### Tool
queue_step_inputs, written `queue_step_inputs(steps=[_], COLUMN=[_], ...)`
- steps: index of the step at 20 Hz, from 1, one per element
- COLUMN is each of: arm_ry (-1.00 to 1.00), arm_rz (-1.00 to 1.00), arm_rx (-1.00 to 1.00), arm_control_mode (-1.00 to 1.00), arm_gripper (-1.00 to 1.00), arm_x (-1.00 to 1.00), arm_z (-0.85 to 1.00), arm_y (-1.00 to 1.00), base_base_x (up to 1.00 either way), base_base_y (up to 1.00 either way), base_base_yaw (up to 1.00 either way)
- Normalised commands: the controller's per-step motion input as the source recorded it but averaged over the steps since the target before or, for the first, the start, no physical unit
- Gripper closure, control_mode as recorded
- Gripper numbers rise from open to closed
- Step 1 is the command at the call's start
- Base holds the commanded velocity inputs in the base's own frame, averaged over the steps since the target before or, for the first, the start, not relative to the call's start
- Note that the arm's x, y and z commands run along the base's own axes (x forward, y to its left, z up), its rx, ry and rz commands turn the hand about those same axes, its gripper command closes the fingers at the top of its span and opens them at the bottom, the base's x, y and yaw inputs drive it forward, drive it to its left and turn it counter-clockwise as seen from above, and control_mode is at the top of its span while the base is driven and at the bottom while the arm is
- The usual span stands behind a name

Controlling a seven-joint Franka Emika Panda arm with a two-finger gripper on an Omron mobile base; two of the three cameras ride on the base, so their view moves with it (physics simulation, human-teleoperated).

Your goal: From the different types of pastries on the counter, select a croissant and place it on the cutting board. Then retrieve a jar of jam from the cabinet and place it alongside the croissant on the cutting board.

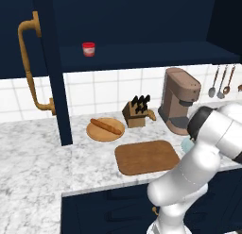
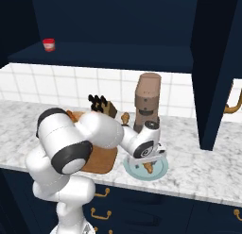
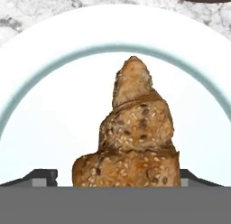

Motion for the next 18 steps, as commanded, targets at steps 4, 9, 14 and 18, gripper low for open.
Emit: queue_step_inputs(steps=[4,9,14,18], arm_ry=[0.03,0.14,0.2,0.09], arm_rz=[0.0,-0.01,-0.17,-0.42], arm_rx=[0.02,0.04,0.01,0.01], arm_control_mode=[-1.0,-1.0,-1.0,-1.0], arm_gripper=[1.0,1.0,1.0,1.0], arm_x=[0.0,0.0,-0.22,-0.74], arm_z=[0.05,0.36,0.91,0.78], arm_y=[0.0,0.32,0.86,0.72], base_base_x=[0.0,0.0,0.0,0.0], base_base_y=[0.0,0.0,0.0,0.0], base_base_yaw=[0.0,0.0,0.0,0.0])
